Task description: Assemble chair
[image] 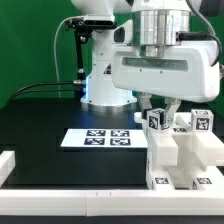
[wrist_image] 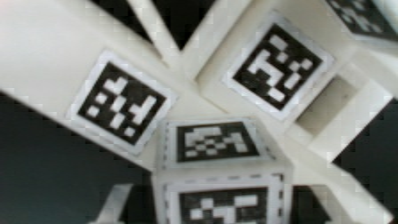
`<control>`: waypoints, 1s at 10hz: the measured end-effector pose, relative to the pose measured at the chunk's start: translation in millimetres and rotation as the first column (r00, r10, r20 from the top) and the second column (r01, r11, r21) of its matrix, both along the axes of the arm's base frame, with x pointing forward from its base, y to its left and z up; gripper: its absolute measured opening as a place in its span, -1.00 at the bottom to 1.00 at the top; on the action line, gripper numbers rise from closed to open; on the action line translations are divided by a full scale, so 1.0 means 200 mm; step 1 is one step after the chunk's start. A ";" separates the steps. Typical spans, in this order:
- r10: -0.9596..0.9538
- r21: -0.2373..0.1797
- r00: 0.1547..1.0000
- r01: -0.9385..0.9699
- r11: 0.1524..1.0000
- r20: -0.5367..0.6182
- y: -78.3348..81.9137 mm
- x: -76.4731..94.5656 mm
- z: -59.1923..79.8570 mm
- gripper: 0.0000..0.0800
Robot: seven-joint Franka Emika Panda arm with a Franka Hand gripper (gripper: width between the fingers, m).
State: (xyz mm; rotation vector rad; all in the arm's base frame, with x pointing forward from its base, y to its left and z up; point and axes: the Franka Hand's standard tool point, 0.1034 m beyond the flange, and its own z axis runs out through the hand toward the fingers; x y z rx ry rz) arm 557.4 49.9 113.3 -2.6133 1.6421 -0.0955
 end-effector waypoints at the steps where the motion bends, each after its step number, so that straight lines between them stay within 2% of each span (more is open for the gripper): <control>1: -0.126 0.023 0.992 0.126 0.992 -0.003 0.00 0.00 0.00 -0.29; 4: -0.394 0.079 0.919 0.395 0.915 -0.026 -0.01 -0.01 0.00 -0.29; 7: -0.525 0.092 0.850 0.526 0.845 -0.044 0.00 -0.01 0.00 -0.29; 8: -0.612 0.097 0.789 0.614 0.783 -0.055 0.00 -0.01 0.00 -0.29; 10: -0.673 0.099 0.737 0.676 0.730 -0.064 0.00 -0.01 0.00 -0.29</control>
Offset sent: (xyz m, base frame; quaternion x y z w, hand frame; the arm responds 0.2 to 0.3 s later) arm 0.0052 -0.0034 0.0013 0.0188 -0.0063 0.2425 0.9700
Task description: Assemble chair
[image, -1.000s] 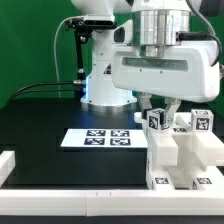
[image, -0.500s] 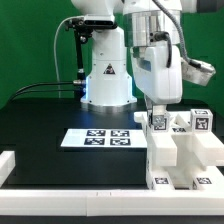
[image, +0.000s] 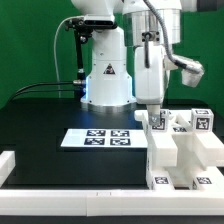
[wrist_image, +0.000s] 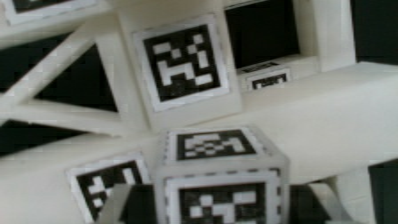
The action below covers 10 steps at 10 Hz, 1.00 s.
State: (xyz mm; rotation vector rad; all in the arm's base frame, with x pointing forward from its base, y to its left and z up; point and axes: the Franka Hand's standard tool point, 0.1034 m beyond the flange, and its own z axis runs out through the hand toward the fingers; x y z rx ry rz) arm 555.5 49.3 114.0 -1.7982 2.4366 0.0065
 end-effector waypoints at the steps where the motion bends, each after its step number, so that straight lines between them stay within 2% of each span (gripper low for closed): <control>1: -0.006 0.000 1.000 0.006 1.000 0.000 0.00 0.00 0.00 -0.29; 2: -0.032 -0.001 0.999 0.032 0.999 -0.002 0.00 0.00 0.00 -0.29; 3: -0.017 -0.001 1.000 0.017 1.000 -0.002 0.00 0.00 0.00 -0.16; 4: -0.015 -0.003 1.000 0.015 1.000 -0.004 0.00 0.00 -0.01 0.18; 5: -0.012 -0.003 1.000 0.012 1.000 -0.004 0.00 0.00 -0.01 0.18; 6: -0.007 -0.004 1.000 0.007 1.000 -0.005 0.01 -0.01 -0.01 0.52; 9: 0.013 -0.006 1.000 -0.013 1.000 -0.006 0.03 -0.01 -0.02 0.62; 10: 0.034 0.000 0.999 -0.034 0.999 -0.004 0.04 -0.01 0.00 0.62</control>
Offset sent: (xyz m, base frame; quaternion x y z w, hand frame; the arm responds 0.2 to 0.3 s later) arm 0.0000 0.0000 0.0000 0.0000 0.0000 0.0000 1.0000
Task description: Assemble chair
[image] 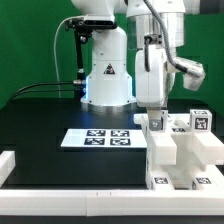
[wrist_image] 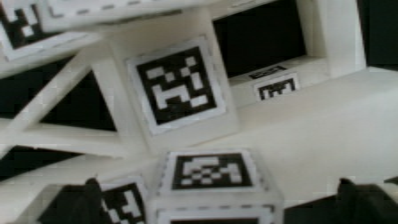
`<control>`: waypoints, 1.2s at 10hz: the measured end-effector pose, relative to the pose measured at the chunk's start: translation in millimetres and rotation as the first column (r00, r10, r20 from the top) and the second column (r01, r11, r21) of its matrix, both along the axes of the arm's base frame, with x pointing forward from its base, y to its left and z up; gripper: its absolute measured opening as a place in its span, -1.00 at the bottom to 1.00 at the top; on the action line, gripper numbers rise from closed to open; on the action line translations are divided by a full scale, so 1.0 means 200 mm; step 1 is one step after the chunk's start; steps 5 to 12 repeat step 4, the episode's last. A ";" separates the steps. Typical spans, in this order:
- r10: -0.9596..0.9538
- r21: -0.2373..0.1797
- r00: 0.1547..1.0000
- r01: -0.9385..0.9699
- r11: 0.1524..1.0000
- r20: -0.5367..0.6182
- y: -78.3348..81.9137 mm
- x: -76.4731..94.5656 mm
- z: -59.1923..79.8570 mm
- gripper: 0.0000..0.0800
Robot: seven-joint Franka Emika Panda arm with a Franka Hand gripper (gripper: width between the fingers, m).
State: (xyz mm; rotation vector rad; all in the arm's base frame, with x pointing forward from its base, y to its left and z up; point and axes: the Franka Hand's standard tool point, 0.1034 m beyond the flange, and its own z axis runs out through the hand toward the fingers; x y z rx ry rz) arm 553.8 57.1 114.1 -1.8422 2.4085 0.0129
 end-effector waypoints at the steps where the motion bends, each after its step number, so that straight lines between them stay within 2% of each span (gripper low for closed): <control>1: 0.041 0.018 0.999 -0.041 0.999 0.000 0.02 0.00 0.06 0.62; 2: 0.076 0.030 0.997 -0.076 0.997 0.016 0.02 0.03 0.13 0.62; 3: 0.094 0.028 0.995 -0.095 0.995 0.031 0.01 0.07 0.16 0.62; 4: 0.094 0.026 0.995 -0.094 0.995 0.027 0.01 0.06 0.14 0.62; 12: 0.094 0.026 0.995 -0.094 0.995 0.027 0.01 0.06 0.14 0.62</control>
Offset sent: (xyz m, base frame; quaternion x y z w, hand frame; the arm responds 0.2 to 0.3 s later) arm 0.0000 0.0000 0.0000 0.0000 0.0000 0.0000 1.0000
